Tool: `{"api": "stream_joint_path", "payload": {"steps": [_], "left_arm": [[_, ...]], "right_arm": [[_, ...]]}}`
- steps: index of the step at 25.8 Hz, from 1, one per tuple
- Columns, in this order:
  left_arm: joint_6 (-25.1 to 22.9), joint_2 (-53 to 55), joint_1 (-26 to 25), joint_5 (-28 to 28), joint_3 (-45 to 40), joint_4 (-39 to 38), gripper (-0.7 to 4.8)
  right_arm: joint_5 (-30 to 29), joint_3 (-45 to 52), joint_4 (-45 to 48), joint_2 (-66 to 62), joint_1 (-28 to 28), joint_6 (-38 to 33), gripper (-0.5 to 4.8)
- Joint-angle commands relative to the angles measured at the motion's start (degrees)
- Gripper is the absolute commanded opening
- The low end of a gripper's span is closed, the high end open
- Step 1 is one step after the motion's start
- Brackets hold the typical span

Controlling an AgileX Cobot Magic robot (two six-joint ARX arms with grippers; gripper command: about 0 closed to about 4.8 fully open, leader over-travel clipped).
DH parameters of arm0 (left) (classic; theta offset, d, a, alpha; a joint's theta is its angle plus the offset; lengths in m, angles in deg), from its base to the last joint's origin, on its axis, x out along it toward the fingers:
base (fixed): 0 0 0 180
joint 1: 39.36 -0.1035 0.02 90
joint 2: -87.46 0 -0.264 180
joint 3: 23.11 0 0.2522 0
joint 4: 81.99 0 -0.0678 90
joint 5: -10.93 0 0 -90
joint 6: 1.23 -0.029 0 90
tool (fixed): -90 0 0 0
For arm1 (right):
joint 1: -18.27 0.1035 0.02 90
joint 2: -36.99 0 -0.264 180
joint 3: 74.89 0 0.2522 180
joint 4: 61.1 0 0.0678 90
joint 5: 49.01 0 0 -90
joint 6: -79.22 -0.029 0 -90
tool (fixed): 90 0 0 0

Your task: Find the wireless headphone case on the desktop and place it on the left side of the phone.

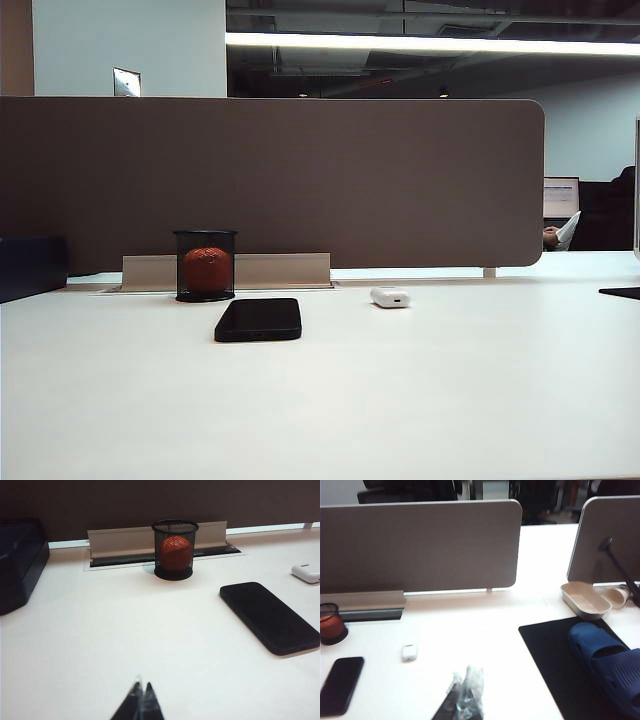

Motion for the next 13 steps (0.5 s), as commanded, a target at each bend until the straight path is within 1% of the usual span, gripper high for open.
{"api": "stream_joint_path", "payload": {"steps": [1, 5, 7, 10, 13], "left_arm": [[0.0, 0.0, -0.1, -0.2, 0.1, 0.5, -0.05], [0.0, 0.0, -0.1, -0.2, 0.1, 0.5, -0.05], [0.0, 0.0, -0.1, -0.2, 0.1, 0.5, -0.05], [0.0, 0.0, -0.1, -0.2, 0.1, 0.5, -0.05], [0.0, 0.0, -0.1, -0.2, 0.1, 0.5, -0.05]], "right_arm": [[-3.4, -9.7, -9.3, -6.3, 0.0, -2.1, -0.01], [-7.4, -20.2, -17.3, -13.5, 0.0, -5.1, -0.01], [-10.1, -24.4, -19.7, -16.9, 0.0, -6.3, -0.01], [-15.7, -26.9, -19.5, -19.7, 0.0, -7.6, -0.02], [-18.9, -26.9, -19.6, -22.1, 0.1, -8.4, -0.02]]}}
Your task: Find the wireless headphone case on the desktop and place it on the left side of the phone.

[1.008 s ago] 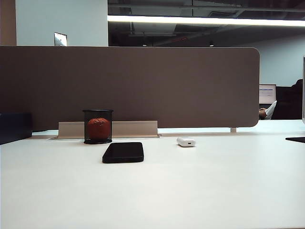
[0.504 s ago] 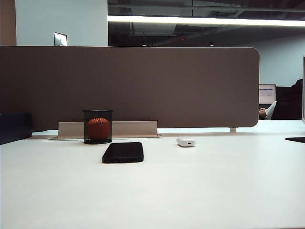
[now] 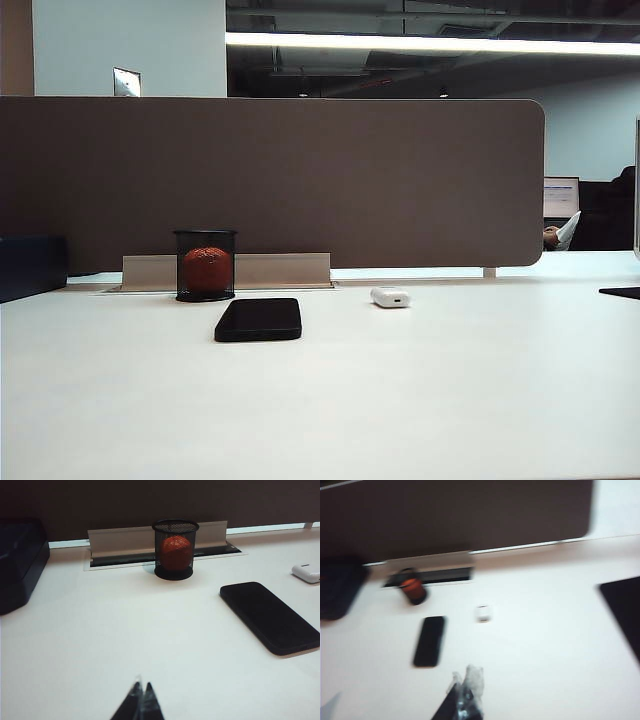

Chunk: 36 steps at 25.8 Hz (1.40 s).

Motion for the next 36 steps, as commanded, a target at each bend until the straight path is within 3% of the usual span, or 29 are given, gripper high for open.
{"api": "stream_joint_path", "payload": {"steps": [1, 3, 17, 26, 28, 32, 36], "left_arm": [[0.0, 0.0, -0.1, -0.1, 0.1, 0.5, -0.05], [0.0, 0.0, -0.1, 0.0, 0.1, 0.5, -0.05], [0.0, 0.0, -0.1, 0.0, 0.1, 0.6, -0.05], [0.0, 0.0, -0.1, 0.0, 0.1, 0.6, -0.05], [0.0, 0.0, -0.1, 0.0, 0.1, 0.6, -0.05], [0.0, 0.0, -0.1, 0.0, 0.1, 0.8, -0.05], [0.0, 0.0, -0.1, 0.0, 0.1, 1.1, -0.05]], "right_arm": [[-5.4, 0.0, 0.1, -3.2, 0.0, -2.2, -0.02], [-7.4, 0.0, 0.0, -5.4, 0.0, -2.5, -0.02], [-7.4, 0.1, 0.0, -11.3, 0.5, -3.2, -0.02], [-7.4, 0.1, 0.0, -12.4, 6.2, -3.2, -0.02], [-7.5, 0.1, 0.0, -14.4, 10.7, -3.4, -0.02], [-7.3, 0.1, 0.4, -17.5, 14.5, -3.5, -0.01], [-7.3, 0.1, 1.6, -19.6, 15.9, -5.1, 0.00]]}}
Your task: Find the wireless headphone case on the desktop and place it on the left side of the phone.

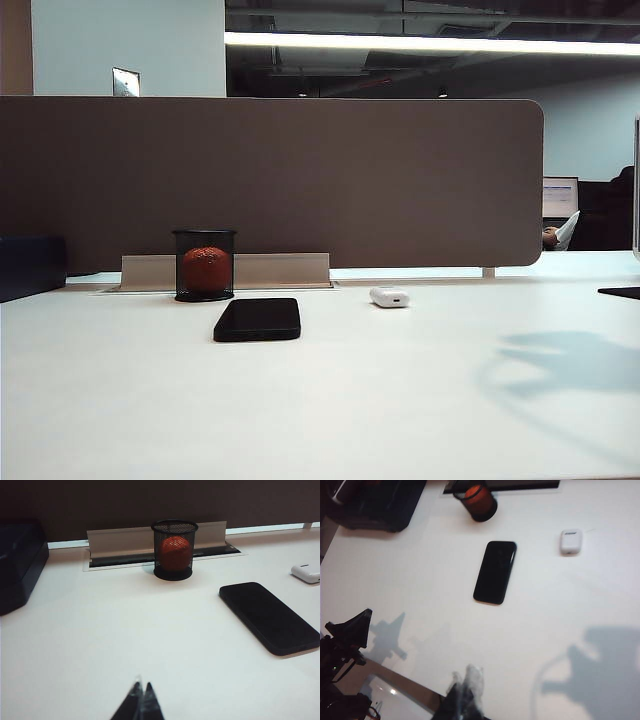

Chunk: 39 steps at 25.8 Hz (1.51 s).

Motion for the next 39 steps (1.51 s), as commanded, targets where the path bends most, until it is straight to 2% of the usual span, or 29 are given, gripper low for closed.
{"api": "stream_joint_path", "payload": {"steps": [1, 7, 16, 19, 23, 32, 34, 37, 39], "left_arm": [[0.0, 0.0, -0.1, 0.0, 0.1, 1.0, -0.05], [0.0, 0.0, -0.1, 0.0, 0.1, 1.0, -0.05], [0.0, 0.0, -0.1, 0.0, 0.1, 1.0, -0.05], [0.0, 0.0, -0.1, 0.0, 0.1, 1.0, -0.05], [0.0, 0.0, -0.1, 0.0, 0.1, 1.0, -0.05], [0.0, 0.0, -0.1, -0.1, 0.1, 1.3, -0.05], [0.0, 0.0, -0.1, -2.6, 0.1, 1.3, -0.06], [0.0, 0.0, -0.1, -9.5, 0.1, 0.9, -0.06], [0.0, 0.0, -0.1, -12.0, 0.1, 0.5, -0.06]], "right_arm": [[-0.2, -0.2, 2.3, -1.6, 0.3, -1.2, 0.03], [-0.1, -0.2, 5.7, -4.7, 0.3, -3.0, 0.84], [3.7, -0.2, 13.0, -7.4, 1.5, -5.7, 0.87], [7.5, -0.2, 14.2, -10.1, 4.0, -5.7, 0.96], [15.2, -0.2, 15.6, -15.1, 7.9, -5.6, 1.00], [18.6, -0.2, 24.3, -24.6, 8.8, -7.0, 1.08], [19.6, -0.2, 25.2, -26.9, 8.8, -7.0, 1.11], [20.9, -0.2, 27.2, -30.2, 8.8, -7.0, 2.09], [21.1, -0.2, 28.6, -32.1, 8.8, -7.0, 2.16]]}}
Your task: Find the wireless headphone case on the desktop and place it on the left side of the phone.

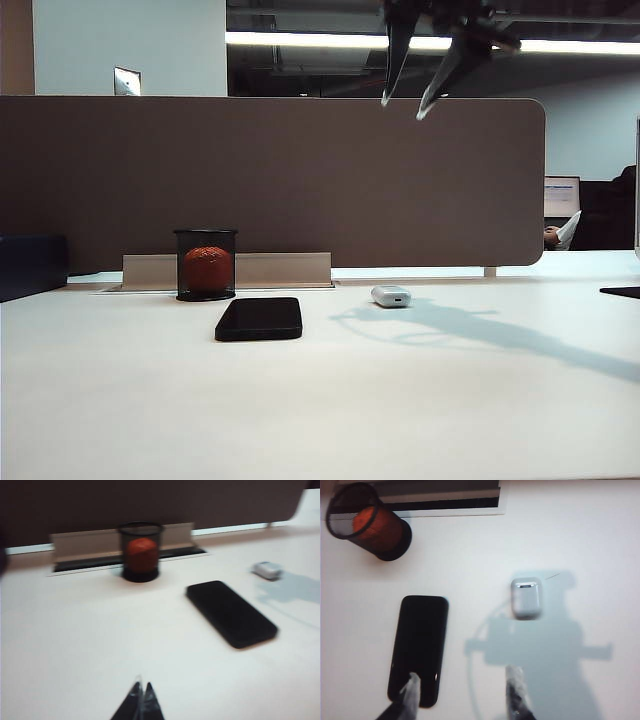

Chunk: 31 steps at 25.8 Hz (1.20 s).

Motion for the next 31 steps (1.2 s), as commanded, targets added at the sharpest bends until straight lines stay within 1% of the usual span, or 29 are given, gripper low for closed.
{"api": "stream_joint_path", "payload": {"steps": [1, 2, 3, 4, 5, 7, 10, 13, 22, 23, 26, 31], "left_arm": [[0.1, 0.0, -0.1, -4.0, 0.1, 0.1, -0.05], [0.2, 0.0, -0.1, -4.6, 0.1, -0.1, -0.05], [0.2, 0.0, -0.1, -5.6, 0.2, -0.5, -0.05], [0.3, 0.0, -0.1, -6.0, 0.2, -0.9, -0.05], [0.4, 0.0, -0.1, -7.0, 0.2, -1.5, -0.05], [0.4, 0.0, -0.1, -8.2, 0.2, -2.3, -0.05], [0.4, 0.0, -0.1, -9.8, 0.2, -3.3, -0.05], [0.4, 0.0, -0.1, -12.0, 0.2, -3.3, -0.05], [0.5, 0.0, -0.1, -12.7, 0.2, -3.3, -0.05], [0.9, 0.0, -0.1, -14.0, 0.2, -3.3, -0.05], [3.0, 0.0, -0.1, -15.0, 0.2, -3.3, -0.05], [3.0, 0.0, -0.1, -15.4, 0.2, -3.4, -0.05]], "right_arm": [[0.5, -0.3, 3.2, -1.9, 0.1, -0.1, 2.17], [0.7, -0.3, 3.7, -2.5, 0.1, -0.1, 2.24], [1.4, -0.3, 4.7, -3.8, 0.1, -0.1, 2.84], [1.9, -0.3, 5.1, -4.3, 0.1, -0.1, 3.16], [2.9, -0.3, 6.1, -5.5, 0.1, -0.1, 3.69], [4.0, -0.3, 6.9, -6.5, 0.1, -0.1, 3.97], [6.2, -0.3, 8.3, -8.2, 0.1, -0.1, 4.22], [8.2, -0.3, 9.9, -10.8, 0.1, -0.1, 4.23], [8.7, -0.3, 11.9, -19.8, 0.0, 0.5, 4.24], [9.4, -0.3, 12.2, -20.7, 0.0, 1.5, 4.24], [10.6, -0.3, 14.0, -22.2, 0.0, 3.1, 4.24], [10.8, -0.3, 17.9, -23.5, 0.0, 3.1, 4.24]]}}
